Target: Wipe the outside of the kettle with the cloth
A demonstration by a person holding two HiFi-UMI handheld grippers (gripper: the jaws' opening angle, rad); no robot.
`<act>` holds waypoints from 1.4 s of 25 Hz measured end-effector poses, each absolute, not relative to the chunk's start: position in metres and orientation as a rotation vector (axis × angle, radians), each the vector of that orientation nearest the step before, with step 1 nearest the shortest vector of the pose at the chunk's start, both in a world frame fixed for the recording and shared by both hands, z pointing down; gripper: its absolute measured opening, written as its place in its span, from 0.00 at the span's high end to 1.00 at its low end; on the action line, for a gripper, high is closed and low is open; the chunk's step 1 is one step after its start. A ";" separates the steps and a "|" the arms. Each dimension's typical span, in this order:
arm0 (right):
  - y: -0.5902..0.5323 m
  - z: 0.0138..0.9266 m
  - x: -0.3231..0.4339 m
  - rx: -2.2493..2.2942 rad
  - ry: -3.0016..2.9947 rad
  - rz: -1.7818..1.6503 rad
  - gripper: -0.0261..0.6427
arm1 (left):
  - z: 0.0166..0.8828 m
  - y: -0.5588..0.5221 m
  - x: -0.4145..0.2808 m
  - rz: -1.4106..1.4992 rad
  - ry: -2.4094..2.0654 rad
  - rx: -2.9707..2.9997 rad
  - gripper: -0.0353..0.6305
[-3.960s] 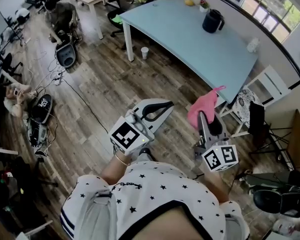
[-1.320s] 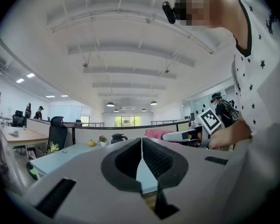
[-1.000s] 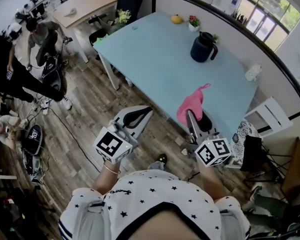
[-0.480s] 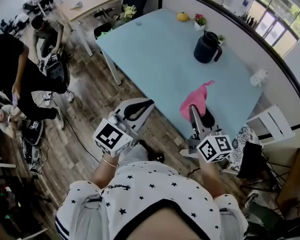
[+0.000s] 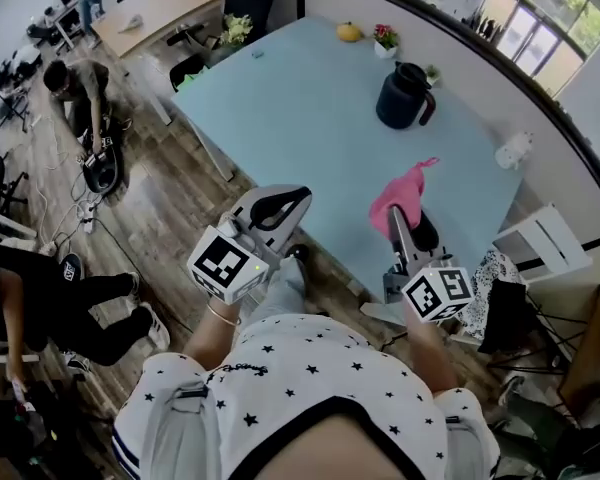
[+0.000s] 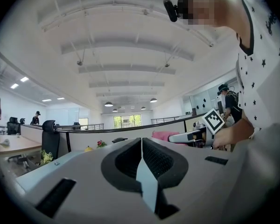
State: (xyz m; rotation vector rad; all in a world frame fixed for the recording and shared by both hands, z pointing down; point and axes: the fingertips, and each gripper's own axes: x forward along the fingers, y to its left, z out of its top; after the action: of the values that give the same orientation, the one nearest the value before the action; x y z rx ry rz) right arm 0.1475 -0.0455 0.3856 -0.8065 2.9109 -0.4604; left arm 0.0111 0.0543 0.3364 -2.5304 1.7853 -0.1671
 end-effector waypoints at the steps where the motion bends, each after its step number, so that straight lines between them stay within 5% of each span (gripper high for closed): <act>1: -0.053 0.386 0.146 -0.826 2.910 -0.456 0.73 | 0.336 0.046 0.008 -0.162 1.773 -2.535 0.90; 35: -0.339 0.436 0.058 -1.587 2.789 -0.377 0.73 | 0.388 -0.239 -0.114 -0.215 1.341 -2.867 0.90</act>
State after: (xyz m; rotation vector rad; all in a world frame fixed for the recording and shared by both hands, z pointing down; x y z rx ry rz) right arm 0.0581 -0.3388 0.4358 -1.5870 2.7892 -0.3775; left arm -0.1143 -0.2395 0.3884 -2.8668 1.3415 -0.2151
